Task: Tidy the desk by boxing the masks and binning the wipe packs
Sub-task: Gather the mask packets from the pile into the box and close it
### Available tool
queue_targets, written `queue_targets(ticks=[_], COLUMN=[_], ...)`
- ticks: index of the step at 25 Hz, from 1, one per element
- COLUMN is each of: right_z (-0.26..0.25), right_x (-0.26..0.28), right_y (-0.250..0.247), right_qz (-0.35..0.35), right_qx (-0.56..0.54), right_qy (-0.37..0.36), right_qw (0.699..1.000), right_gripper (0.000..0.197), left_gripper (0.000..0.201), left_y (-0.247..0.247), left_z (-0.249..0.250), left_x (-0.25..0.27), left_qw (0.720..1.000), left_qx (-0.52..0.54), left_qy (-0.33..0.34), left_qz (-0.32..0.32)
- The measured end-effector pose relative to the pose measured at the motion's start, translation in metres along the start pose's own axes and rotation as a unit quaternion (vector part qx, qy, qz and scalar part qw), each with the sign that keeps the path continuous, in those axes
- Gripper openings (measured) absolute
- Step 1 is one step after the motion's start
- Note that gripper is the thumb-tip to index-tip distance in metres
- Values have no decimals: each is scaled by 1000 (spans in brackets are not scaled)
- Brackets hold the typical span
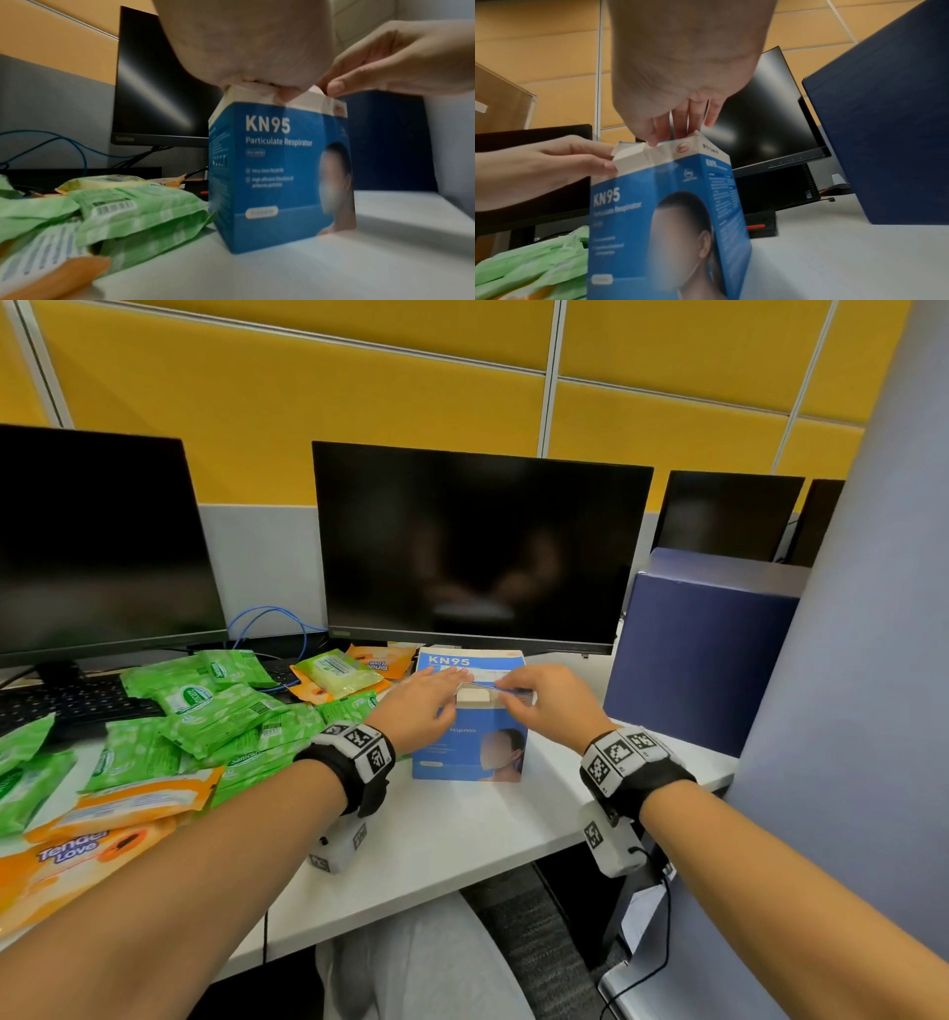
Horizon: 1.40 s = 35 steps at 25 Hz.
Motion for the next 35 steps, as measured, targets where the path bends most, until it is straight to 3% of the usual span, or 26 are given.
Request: queue_targets(ticks=[5,9,13,17,19,24,31,35], right_z=[-4,2,-4,-10,-17,-35,-44,-44], right_x=[0,-1,-13,-26,-28,-38,-47,-49], right_y=[16,4,4,3,2,-2,0,-1], right_qz=[-76,36,22,-17,-25,-65,-137,-137], right_qx=[10,-113,-111,-44,-62,-4,107,125], right_qy=[-5,10,8,7,-9,-62,-36,-13], right_qw=[997,993,994,999,998,996,984,983], right_gripper=[45,30,17,15,15,17,19,16], left_gripper=[47,39,16,15,14,12,15,16], left_y=[2,-9,-10,-15,-15,-19,-15,-16], left_z=[-9,-7,-5,-12,-19,-30,-29,-31], left_x=[-2,-3,-6,-8,-7,-7,-10,-11], left_qw=[1000,992,975,981,987,985,992,993], left_qx=[8,104,187,161,135,129,86,74], left_qy=[0,1,3,13,8,8,8,7], left_qz=[-5,65,123,107,90,118,86,88])
Point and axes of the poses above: each hand's wrist, its own x-axis away from the middle knuckle, its own y-axis out of the palm, z = x × y, the point moved 5 cm from there along -x, towards the middle knuckle, and after that the axes turned 6 degrees about -z, right-handed, at the moved point
